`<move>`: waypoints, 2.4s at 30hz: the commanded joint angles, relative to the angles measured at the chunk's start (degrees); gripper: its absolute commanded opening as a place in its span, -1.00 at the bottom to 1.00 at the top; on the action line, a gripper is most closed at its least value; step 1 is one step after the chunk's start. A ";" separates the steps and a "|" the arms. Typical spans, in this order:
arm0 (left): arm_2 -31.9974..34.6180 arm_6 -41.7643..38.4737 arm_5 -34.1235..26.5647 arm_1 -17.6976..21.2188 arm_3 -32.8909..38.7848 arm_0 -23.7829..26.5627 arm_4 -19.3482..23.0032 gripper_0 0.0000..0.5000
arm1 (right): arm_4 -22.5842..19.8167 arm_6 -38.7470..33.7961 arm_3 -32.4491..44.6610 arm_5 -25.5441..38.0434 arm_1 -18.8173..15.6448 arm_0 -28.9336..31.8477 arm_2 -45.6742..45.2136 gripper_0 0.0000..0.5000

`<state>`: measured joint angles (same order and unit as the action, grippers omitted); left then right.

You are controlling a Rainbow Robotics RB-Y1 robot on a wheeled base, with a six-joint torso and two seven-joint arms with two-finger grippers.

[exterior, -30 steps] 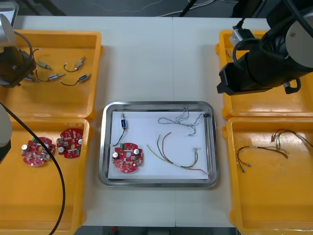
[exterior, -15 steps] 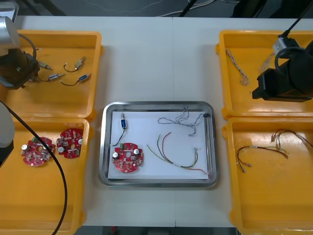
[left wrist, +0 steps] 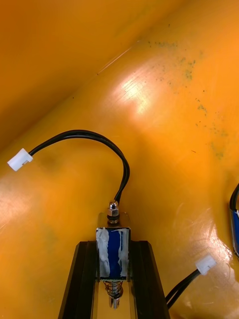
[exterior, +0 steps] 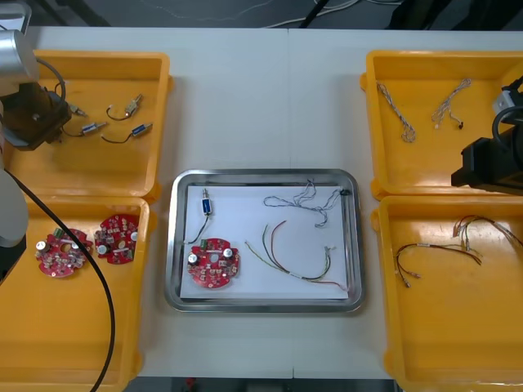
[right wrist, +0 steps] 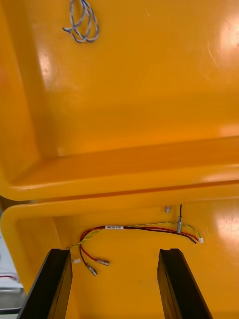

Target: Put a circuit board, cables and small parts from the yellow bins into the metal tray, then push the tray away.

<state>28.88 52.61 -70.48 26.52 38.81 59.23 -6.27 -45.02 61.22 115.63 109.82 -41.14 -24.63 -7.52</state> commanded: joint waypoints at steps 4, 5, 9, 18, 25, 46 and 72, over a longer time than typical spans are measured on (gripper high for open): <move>-1.11 -4.62 -0.10 -0.50 0.57 2.38 0.38 -1.00 | 0.90 -2.42 1.79 0.18 -2.98 3.45 -2.85 1.00; -1.46 -4.45 -0.63 -0.42 1.01 2.38 0.56 -1.00 | 1.08 -2.33 1.79 0.18 -3.16 3.80 -2.85 1.00; -2.95 -3.83 -4.23 0.20 2.68 2.29 1.88 -1.00 | 1.69 -2.24 1.79 0.18 -3.68 4.68 -3.11 1.00; -5.59 -1.37 -15.83 1.43 12.70 0.09 6.45 -1.00 | 1.78 -1.98 1.79 0.18 -4.56 6.88 -4.17 1.00; -6.20 1.97 -24.01 2.48 19.20 -1.31 9.17 -1.00 | 1.96 -2.07 1.79 0.18 -4.56 7.23 -4.52 1.00; -9.81 8.56 -39.52 3.10 46.45 -9.57 15.32 -1.00 | 2.40 -1.98 1.79 0.18 -4.56 7.14 -4.43 1.00; -25.19 1.97 -39.52 3.10 69.12 -18.28 33.69 -1.00 | 2.40 -1.98 1.79 0.18 -4.56 7.14 -4.43 1.00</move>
<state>7.33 61.22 -109.59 27.22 104.14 41.96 25.65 -43.12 61.22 115.84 109.82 -43.29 -17.97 -10.09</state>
